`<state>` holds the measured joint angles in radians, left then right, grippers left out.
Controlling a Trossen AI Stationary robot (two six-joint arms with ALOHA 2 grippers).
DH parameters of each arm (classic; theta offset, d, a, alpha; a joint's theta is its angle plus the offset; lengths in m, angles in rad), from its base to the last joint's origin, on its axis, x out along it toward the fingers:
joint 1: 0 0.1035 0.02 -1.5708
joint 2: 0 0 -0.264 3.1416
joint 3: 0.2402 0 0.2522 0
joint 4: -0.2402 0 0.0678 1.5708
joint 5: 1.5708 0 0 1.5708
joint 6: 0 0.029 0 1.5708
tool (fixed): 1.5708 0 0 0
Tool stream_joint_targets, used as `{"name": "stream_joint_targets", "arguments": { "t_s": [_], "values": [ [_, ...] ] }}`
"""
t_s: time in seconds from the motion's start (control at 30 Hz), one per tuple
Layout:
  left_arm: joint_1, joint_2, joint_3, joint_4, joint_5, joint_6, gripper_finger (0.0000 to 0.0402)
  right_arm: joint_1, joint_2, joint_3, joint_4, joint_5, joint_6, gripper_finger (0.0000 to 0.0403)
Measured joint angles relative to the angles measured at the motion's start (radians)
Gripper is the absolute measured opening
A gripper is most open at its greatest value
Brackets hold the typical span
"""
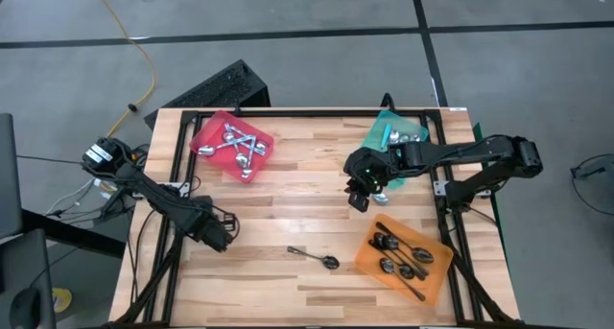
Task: Sort silverware by color (type)
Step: Put the blue patterned spoon into the red bin
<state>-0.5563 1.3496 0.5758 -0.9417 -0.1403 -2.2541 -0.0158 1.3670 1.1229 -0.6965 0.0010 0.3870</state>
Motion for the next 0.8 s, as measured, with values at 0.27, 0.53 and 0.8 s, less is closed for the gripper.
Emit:
{"name": "stream_joint_targets", "arguments": {
  "t_s": [0.27, 0.53, 0.8],
  "values": [
    [0.001, -0.002, 0.057, 0.151, -0.097, 0.118, 0.0, 0.0, 0.0, 0.0, 0.007, 0.0, -0.001, 0.0132],
    [0.001, -0.002, 0.058, 0.362, -0.204, 0.261, 0.0, 0.0, 0.0, 0.0, 0.019, 0.0, 0.004, 0.0132],
    [0.001, -0.003, 0.058, 0.589, -0.377, 0.497, 0.0, 0.0, 0.0, 0.0, 0.097, 0.0, 0.005, 0.0132]
  ]
}}
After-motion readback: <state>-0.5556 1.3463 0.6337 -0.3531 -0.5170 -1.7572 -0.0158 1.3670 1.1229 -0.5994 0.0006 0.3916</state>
